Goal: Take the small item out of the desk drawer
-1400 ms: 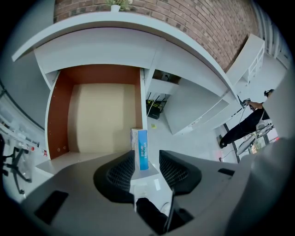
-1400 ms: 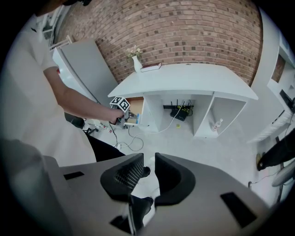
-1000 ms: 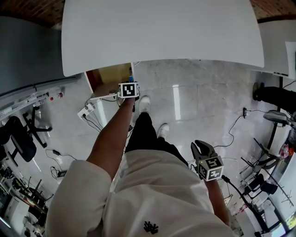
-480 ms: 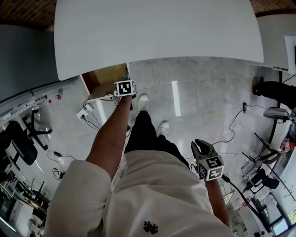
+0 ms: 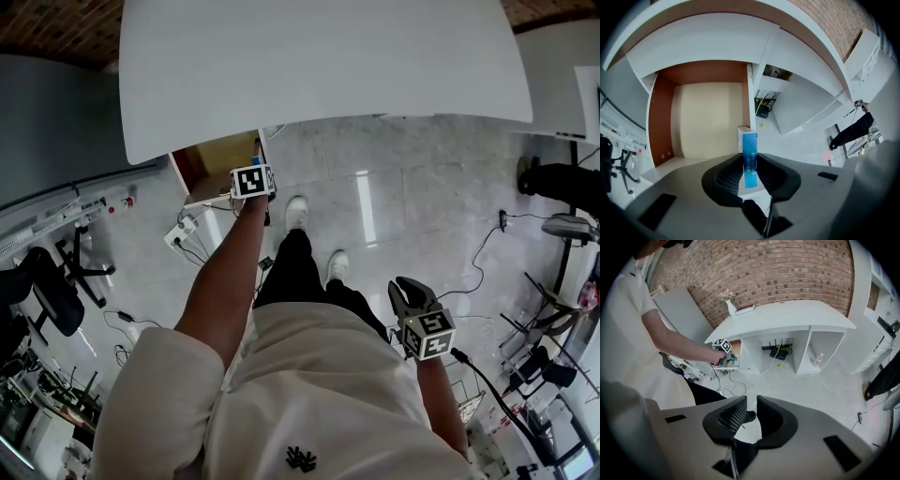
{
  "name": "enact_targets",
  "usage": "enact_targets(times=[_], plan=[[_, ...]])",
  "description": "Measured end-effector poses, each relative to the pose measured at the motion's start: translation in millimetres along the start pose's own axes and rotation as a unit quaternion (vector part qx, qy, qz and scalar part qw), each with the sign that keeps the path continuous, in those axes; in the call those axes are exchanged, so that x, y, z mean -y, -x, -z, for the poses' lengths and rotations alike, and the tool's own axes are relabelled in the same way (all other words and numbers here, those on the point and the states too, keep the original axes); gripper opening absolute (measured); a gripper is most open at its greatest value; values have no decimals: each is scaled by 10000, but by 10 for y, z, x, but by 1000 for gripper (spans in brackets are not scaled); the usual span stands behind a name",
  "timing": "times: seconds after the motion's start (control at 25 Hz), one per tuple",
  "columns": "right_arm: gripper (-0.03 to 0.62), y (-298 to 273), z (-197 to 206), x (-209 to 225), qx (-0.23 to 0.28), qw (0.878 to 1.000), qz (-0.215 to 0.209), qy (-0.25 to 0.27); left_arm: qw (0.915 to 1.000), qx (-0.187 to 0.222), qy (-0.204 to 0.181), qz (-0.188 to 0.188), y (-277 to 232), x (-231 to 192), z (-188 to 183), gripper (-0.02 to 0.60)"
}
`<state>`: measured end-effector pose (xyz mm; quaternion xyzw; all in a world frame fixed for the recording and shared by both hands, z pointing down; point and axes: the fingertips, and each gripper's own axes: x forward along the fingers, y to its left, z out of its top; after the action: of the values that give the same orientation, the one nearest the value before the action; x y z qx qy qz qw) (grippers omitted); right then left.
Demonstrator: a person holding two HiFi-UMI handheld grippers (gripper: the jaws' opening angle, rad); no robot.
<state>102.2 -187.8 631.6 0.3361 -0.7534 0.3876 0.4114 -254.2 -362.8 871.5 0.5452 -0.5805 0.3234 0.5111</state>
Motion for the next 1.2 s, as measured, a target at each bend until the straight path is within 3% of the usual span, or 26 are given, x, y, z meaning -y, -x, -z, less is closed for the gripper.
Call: enact_targets(times=[0.32,0.68,1.2], plan=[[86,195,25,67,346,9992,-104,148,9994,331,7,44,548,187,-32,101],[80,575,213,162,708,9964,-238,396,9979,649,42,20,1382,384,237,100],[56,1118,746,286,1077,9877,-486,1021,9918,1249,30,258,2602,966,1153,100]])
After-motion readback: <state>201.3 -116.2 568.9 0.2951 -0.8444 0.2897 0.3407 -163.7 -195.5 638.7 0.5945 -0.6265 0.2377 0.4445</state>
